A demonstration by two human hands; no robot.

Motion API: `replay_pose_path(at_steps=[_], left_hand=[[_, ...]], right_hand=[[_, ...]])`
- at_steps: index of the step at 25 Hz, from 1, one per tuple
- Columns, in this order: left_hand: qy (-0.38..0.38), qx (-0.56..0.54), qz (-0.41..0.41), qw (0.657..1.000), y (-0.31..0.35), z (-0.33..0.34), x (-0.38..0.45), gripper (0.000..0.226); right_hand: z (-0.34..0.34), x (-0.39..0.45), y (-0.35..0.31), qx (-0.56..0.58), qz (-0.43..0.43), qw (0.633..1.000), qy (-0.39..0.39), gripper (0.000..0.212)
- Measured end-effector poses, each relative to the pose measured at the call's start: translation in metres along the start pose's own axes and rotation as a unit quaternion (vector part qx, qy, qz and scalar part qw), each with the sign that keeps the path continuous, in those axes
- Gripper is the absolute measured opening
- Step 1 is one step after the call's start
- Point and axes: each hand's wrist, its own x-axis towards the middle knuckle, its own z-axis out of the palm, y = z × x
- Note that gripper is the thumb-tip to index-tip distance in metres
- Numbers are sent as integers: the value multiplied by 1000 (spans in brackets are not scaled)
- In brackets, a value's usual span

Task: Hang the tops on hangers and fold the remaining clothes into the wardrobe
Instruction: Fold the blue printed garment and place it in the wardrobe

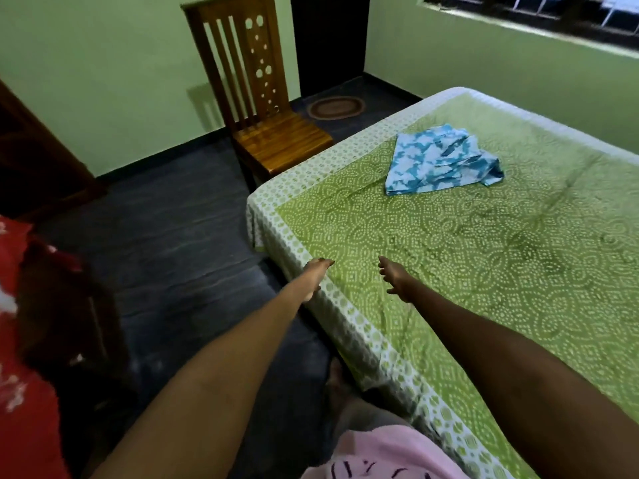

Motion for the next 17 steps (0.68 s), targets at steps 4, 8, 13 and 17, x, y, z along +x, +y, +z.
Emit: replay_pose_path(at_steps=[4,8,13,17], left_hand=[[-6,17,5,1000,78,-32,87,45],[-19,19,7,1000,155,-54,149,36],[-61,69,-3,996,228,-38,248,30],[-89,99,-8,991,261,1,323,34]], right_hand=[[-1,90,-66,32,4,999,20,50],[-4,157,-123,88,32,995,37,48],[-15,236,-163,180,86,978,68,44],[-33,291,-172,261,121,950,118,22]])
